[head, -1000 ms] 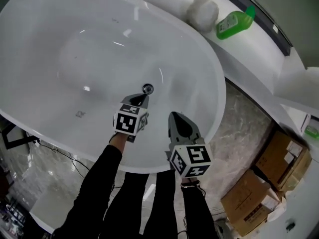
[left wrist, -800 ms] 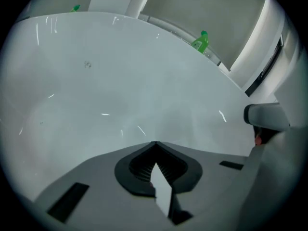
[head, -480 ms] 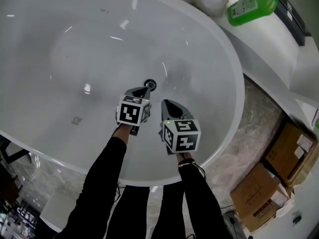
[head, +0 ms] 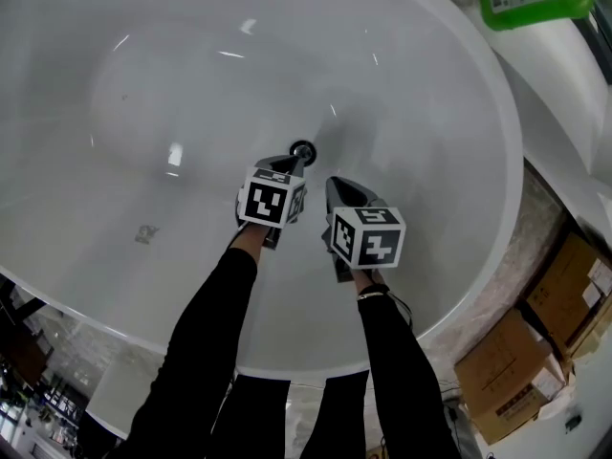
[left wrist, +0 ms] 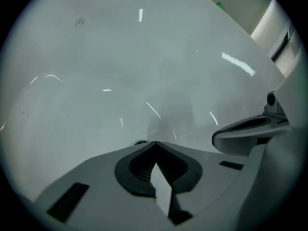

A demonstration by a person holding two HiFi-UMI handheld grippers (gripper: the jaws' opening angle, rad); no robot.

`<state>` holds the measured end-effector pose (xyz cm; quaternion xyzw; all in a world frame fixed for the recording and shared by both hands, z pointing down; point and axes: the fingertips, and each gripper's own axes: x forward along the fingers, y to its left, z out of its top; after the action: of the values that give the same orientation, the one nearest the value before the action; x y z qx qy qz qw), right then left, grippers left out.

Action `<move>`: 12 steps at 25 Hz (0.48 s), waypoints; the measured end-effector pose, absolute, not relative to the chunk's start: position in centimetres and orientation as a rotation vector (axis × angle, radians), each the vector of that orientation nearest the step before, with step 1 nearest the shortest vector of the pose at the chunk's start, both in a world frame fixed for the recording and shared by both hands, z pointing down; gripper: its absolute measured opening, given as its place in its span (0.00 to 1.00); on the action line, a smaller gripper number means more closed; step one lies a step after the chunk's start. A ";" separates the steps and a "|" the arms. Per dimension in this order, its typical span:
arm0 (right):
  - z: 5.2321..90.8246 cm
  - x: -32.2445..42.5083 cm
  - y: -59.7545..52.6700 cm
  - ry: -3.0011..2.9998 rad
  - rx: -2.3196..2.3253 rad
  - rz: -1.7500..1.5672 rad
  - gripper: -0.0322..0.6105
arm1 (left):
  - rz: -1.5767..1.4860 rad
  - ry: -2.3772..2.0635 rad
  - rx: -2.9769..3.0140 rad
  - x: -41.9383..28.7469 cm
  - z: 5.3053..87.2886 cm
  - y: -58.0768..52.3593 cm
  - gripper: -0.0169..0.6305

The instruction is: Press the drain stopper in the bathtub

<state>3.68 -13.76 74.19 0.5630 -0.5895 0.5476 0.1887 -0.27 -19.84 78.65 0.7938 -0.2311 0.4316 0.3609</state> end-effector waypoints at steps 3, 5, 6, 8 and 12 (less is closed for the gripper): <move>75.5 4.0 -13.5 -1.637 1.587 1.547 0.05 | 1.138 -0.569 2.049 -0.2 80.4 -20.2 0.04; 76.1 3.9 -13.7 -1.643 1.586 1.552 0.04 | 1.152 -0.562 2.045 -0.2 81.4 -20.4 0.04; 76.3 3.8 -13.8 -1.646 1.584 1.553 0.04 | 1.157 -0.559 2.042 -0.1 81.9 -20.5 0.04; 76.8 3.7 -14.0 -1.651 1.583 1.558 0.04 | 1.168 -0.551 2.039 0.2 82.8 -20.5 0.04; 77.8 2.8 -14.4 -1.660 1.591 1.604 0.04 | 1.194 -0.548 2.036 0.2 84.7 -20.2 0.04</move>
<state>2.83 -14.37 77.82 0.5595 -0.5836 0.5640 0.1681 0.21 -20.17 84.73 0.7867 -0.2118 0.4611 0.3515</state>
